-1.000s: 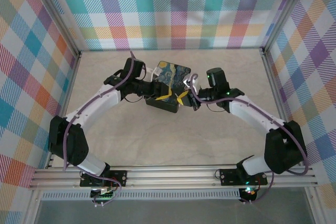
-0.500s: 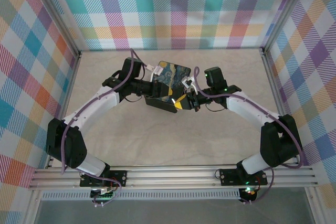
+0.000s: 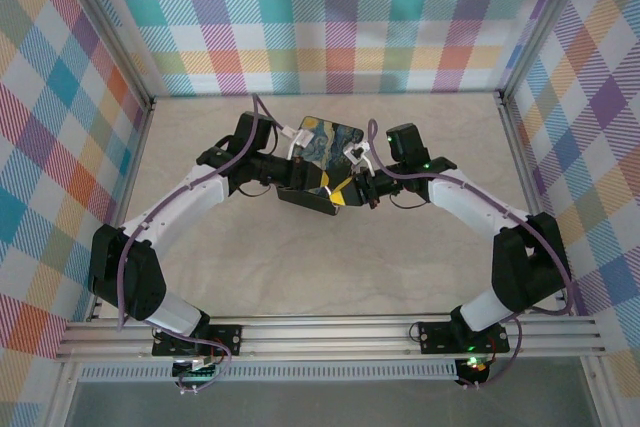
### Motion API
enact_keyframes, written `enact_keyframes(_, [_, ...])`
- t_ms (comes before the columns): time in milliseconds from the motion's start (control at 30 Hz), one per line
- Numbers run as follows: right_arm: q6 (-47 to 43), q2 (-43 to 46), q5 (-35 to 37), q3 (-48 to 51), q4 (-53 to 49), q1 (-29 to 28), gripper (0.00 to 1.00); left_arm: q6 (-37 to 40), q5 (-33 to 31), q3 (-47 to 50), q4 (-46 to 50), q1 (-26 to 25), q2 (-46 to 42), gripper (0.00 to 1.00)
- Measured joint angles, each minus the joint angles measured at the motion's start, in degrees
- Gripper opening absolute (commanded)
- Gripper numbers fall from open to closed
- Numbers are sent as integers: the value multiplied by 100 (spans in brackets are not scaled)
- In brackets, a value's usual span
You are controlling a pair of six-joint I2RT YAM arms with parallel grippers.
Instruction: Unlock a padlock with a key
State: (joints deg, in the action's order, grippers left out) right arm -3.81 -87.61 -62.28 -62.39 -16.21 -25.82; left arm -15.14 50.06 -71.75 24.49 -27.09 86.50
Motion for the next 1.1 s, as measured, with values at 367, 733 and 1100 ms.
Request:
enact_keyframes(367, [44, -24, -17, -9, -20, -13, 0, 155, 59, -2, 57, -146, 4, 18])
enact_keyframes(733, [133, -144, -125, -63, 0, -11, 0, 297, 125, -2, 175, -236, 37, 0])
enact_keyframes(1100, [339, -142, -79, 59, 201, 116, 32, 7, -225, 35, 66, -240, 48, 0])
